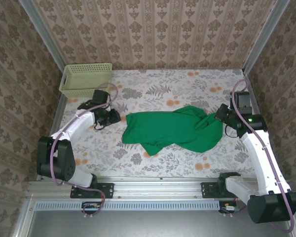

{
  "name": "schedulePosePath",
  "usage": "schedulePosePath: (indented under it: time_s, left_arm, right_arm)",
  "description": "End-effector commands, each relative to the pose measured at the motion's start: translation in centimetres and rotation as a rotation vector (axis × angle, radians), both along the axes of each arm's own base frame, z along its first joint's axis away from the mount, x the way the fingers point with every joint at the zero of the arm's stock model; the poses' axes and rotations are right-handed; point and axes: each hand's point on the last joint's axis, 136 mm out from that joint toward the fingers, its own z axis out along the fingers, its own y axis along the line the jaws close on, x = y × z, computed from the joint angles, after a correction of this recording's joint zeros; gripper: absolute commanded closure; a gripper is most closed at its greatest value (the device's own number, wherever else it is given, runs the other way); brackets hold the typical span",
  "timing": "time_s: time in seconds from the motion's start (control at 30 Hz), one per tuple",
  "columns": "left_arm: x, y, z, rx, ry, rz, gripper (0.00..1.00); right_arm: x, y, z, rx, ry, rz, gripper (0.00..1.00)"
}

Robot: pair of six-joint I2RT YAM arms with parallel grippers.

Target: Fold the inside-out t-shirt

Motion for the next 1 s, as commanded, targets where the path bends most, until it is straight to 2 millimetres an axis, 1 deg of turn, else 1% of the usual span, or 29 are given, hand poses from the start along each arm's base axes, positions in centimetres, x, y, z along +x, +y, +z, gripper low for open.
schedulePosePath:
  time_s: [0.0,0.07,0.2,0.23,0.27,0.37,0.47,0.5,0.53,0.67,0.7,0.73,0.77,0.8,0.83,0.9,0.97]
  left_arm:
    - [-1.9,-0.8,-1.3,0.037,0.008,-0.026,0.63]
    - [-3.2,-1.1,-2.7,0.032,0.037,-0.036,0.62]
    - [-5.7,-1.5,-4.6,0.055,0.082,-0.052,0.60]
    - [-6.1,-1.4,-5.1,0.058,0.091,-0.045,0.59]
    - [-7.0,-2.3,-5.7,0.063,0.103,-0.077,0.58]
    - [-8.0,-2.6,-7.2,0.063,0.134,-0.074,0.55]
    - [-7.9,-2.8,-8.5,0.065,0.150,-0.065,0.56]
    - [-7.7,-2.7,-8.8,0.075,0.150,-0.062,0.58]
    - [-7.4,-2.6,-9.3,0.086,0.151,-0.058,0.63]
    - [-5.7,-2.7,-9.9,0.096,0.152,-0.053,0.91]
    - [-5.2,-2.6,-9.7,0.097,0.147,-0.047,0.97]
    - [-4.7,-2.6,-9.3,0.090,0.141,-0.043,1.00]
    - [-4.1,-2.7,-8.7,0.078,0.128,-0.039,1.00]
    - [-3.3,-2.0,-8.0,0.069,0.118,-0.015,1.00]
    - [-2.6,-1.7,-6.8,0.058,0.096,-0.005,1.00]
    - [-1.1,-1.1,-3.6,0.040,0.026,0.007,1.00]
    - [0.6,-0.1,1.0,0.025,-0.075,0.025,1.00]
  right_arm:
    - [-0.3,-1.0,1.1,-0.033,-0.036,-0.015,1.00]
    - [-0.6,-1.2,0.5,-0.030,-0.022,-0.020,1.00]
    - [-1.0,-1.0,-0.8,-0.012,-0.002,-0.012,1.00]
    - [-1.0,-1.0,-1.0,-0.011,0.002,-0.012,1.00]
    - [-1.1,-1.0,-1.2,-0.011,0.005,-0.013,1.00]
    - [-1.1,-1.1,-1.6,-0.007,0.011,-0.016,1.00]
    - [-1.2,-1.0,-1.6,-0.003,0.004,-0.008,1.00]
    - [-1.2,-1.0,-1.6,-0.002,0.001,-0.008,1.00]
    - [-1.3,-1.0,-1.7,-0.002,0.004,-0.007,1.00]
    - [-1.6,-1.2,-2.0,-0.003,0.016,-0.016,1.00]
    - [-1.7,-1.3,-2.1,-0.001,0.017,-0.019,1.00]
    - [-1.7,-1.3,-2.0,0.002,0.012,-0.019,1.00]
    - [-1.7,-1.2,-1.9,0.006,0.007,-0.018,1.00]
    - [-1.6,-1.2,-1.7,0.008,0.002,-0.015,1.00]
    - [-1.5,-1.1,-1.2,0.011,-0.008,-0.010,1.00]
    - [-1.1,-0.9,0.2,0.016,-0.043,0.005,1.00]
    - [-0.4,-0.5,2.4,0.025,-0.099,0.028,1.00]
